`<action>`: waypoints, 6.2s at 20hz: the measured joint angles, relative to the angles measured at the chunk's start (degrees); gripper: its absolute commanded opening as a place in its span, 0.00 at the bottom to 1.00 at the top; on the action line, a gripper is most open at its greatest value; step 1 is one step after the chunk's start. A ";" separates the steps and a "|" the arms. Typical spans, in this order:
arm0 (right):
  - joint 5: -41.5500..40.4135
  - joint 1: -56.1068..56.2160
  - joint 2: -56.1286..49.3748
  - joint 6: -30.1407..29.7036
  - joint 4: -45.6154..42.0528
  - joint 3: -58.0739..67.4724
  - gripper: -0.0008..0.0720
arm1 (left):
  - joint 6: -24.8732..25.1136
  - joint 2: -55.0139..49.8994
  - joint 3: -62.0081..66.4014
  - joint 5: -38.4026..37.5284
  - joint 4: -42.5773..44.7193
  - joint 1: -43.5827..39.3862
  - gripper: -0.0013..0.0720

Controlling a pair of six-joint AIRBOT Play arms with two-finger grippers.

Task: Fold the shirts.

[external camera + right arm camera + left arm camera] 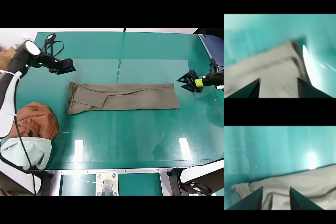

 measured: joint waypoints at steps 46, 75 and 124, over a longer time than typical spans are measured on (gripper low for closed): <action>19.54 17.75 15.91 -5.07 15.19 8.39 0.04 | 8.48 -18.16 16.87 -3.39 -14.80 -26.21 0.05; -16.48 43.67 -0.98 0.04 9.86 6.95 0.71 | 4.83 -5.79 20.09 -28.74 -2.08 13.00 0.05; -7.13 -54.31 32.13 10.58 -19.28 -42.56 0.03 | 4.52 -5.79 15.82 -22.49 1.36 13.00 0.05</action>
